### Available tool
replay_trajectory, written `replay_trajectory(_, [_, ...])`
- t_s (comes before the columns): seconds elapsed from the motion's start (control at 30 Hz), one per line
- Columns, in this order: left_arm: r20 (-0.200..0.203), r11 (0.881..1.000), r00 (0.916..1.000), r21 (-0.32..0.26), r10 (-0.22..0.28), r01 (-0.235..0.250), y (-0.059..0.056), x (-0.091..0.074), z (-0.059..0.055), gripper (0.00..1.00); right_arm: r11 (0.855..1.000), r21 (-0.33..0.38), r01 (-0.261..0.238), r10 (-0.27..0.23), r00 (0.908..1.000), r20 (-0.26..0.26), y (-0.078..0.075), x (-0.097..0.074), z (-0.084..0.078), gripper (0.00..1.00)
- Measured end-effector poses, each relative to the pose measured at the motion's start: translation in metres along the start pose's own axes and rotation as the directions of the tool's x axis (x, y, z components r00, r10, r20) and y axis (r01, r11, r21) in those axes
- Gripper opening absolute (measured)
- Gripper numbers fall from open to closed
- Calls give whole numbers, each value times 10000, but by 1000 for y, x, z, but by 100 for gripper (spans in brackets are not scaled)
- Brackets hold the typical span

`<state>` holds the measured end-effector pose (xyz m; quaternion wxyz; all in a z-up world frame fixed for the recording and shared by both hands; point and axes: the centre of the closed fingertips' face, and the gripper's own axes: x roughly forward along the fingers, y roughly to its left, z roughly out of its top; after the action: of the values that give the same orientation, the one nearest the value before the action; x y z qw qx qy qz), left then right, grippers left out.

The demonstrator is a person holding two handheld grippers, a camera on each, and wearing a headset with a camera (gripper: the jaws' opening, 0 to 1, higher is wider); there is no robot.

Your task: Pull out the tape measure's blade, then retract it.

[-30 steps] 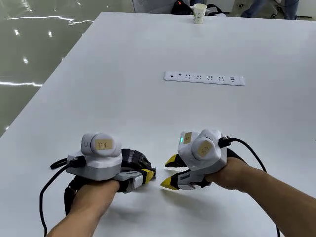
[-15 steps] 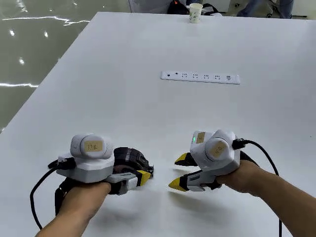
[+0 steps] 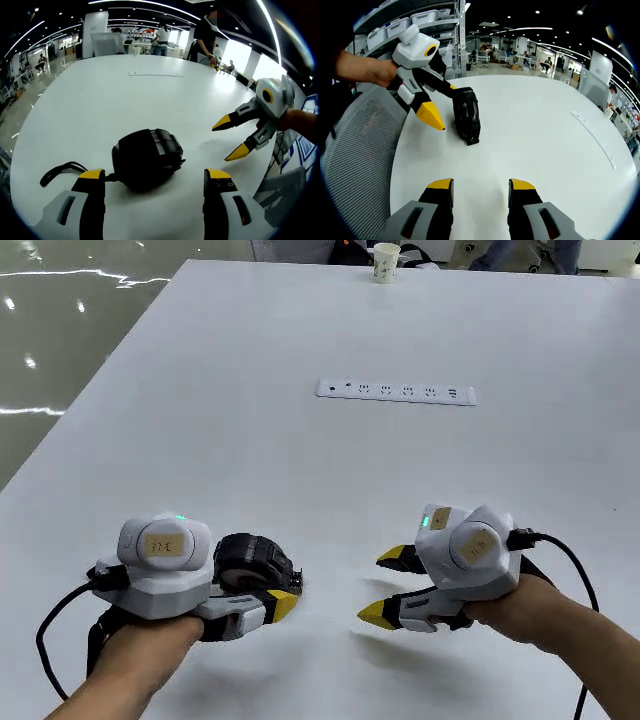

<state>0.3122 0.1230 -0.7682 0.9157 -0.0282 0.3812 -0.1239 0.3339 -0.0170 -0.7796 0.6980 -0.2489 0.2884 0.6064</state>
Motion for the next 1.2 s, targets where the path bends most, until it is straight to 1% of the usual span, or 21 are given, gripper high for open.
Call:
replay_trajectory(0.17, [115,9989,9995,358,-301,297,-5,-3,-1,78,9994,229,264,-266,9996,94,0,-8,-5,43])
replay_trajectory(0.37, [183,9979,9990,502,-411,401,-4,-7,-5,78,9973,542,492,-502,9986,184,2,-16,-13,46])
replay_trajectory(0.5, [227,9962,9985,725,-501,483,-6,-11,-8,80,9948,774,662,-686,9972,290,4,-22,-17,48])
replay_trajectory(0.63, [315,9939,9976,931,-618,586,-8,-14,-10,80,9919,946,846,-889,9952,417,7,-28,-20,50])
replay_trajectory(0.67, [393,9931,9966,951,-720,680,-9,-14,-9,81,9906,1015,918,-968,9943,448,7,-30,-21,50])
replay_trajectory(0.73, [424,9922,9958,984,-806,761,-12,-15,-10,83,9892,1075,1000,-1060,9930,514,9,-33,-22,52])
replay_trajectory(0.9, [543,9852,9932,1425,-1034,948,-17,-20,-10,86,9831,1339,1246,-1363,9873,820,12,-42,-25,55])
replay_trajectory(0.97, [545,9824,9923,1570,-1110,1013,-18,-21,-10,87,9805,1409,1367,-1496,9850,860,13,-44,-26,56])
replay_trajectory(1.03, [635,9793,9909,1723,-1190,1066,-18,-24,-9,89,9778,1503,1460,-1614,9822,959,15,-47,-27,59])
replay_trajectory(1.07, [694,9771,9892,1792,-1292,1151,-20,-26,-9,89,9752,1587,1544,-1723,9793,1061,15,-49,-27,61])
replay_trajectory(1.2, [790,9701,9848,2007,-1546,1362,-23,-31,-10,94,9699,1828,1607,-1837,9760,1165,19,-53,-29,66])
